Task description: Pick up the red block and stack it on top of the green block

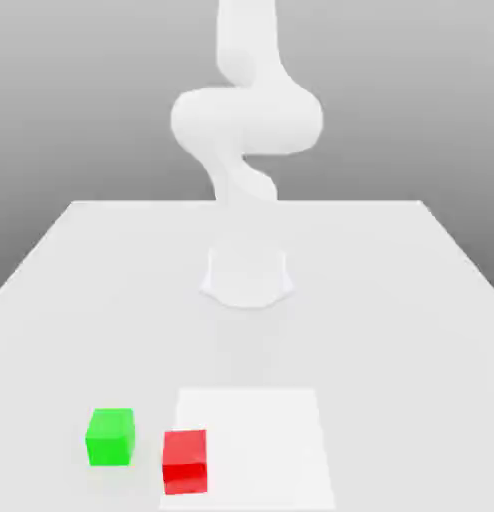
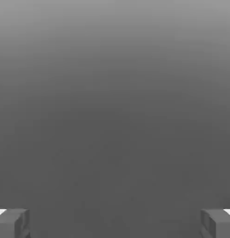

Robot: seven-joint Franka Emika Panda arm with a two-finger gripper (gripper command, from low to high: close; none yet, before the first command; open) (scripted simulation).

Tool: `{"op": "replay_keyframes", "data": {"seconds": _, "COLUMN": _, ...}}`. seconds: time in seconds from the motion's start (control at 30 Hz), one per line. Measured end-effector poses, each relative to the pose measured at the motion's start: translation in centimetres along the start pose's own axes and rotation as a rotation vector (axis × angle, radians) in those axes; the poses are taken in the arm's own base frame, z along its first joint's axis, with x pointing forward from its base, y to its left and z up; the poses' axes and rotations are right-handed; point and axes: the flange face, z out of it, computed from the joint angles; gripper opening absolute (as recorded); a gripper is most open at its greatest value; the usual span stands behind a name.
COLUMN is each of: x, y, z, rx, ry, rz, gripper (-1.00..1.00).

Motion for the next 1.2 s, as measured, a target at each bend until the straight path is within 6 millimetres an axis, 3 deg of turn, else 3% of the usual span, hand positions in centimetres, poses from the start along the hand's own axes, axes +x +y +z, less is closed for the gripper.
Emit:
{"op": "replay_keyframes", "data": {"seconds": 0.13, "x": 0.0, "y": 1.8, "z": 8.5, "rx": -0.078, "ry": -0.098, "rz": -0.011, "gripper": 0.0}}
{"op": "replay_keyframes", "data": {"seconds": 0.3, "x": -1.3, "y": 5.2, "z": 18.2, "rx": -0.175, "ry": -0.211, "rz": -0.023, "gripper": 0.0}}
{"op": "replay_keyframes", "data": {"seconds": 0.47, "x": -4.1, "y": 9.8, "z": 26.7, "rx": -0.277, "ry": -0.318, "rz": -0.036, "gripper": 0.0}}
{"op": "replay_keyframes", "data": {"seconds": 0.63, "x": -7.7, "y": 15.8, "z": 33.8, "rx": -0.386, "ry": -0.418, "rz": -0.048, "gripper": 0.0}}
{"op": "replay_keyframes", "data": {"seconds": 0.8, "x": -12.2, "y": 22.0, "z": 39.1, "rx": -0.49, "ry": -0.508, "rz": -0.068, "gripper": 0.0}}
{"op": "replay_keyframes", "data": {"seconds": 0.93, "x": -14.6, "y": 24.8, "z": 42.9, "rx": -0.503, "ry": -0.52, "rz": -0.072, "gripper": 0.0}}
{"op": "replay_keyframes", "data": {"seconds": 0.97, "x": -15.2, "y": 25.4, "z": 43.7, "rx": -0.503, "ry": -0.521, "rz": -0.072, "gripper": -1.0}}
{"op": "replay_keyframes", "data": {"seconds": 1.2, "x": -15.4, "y": 25.5, "z": 43.9, "rx": -0.504, "ry": -0.521, "rz": -0.072, "gripper": -1.0}}
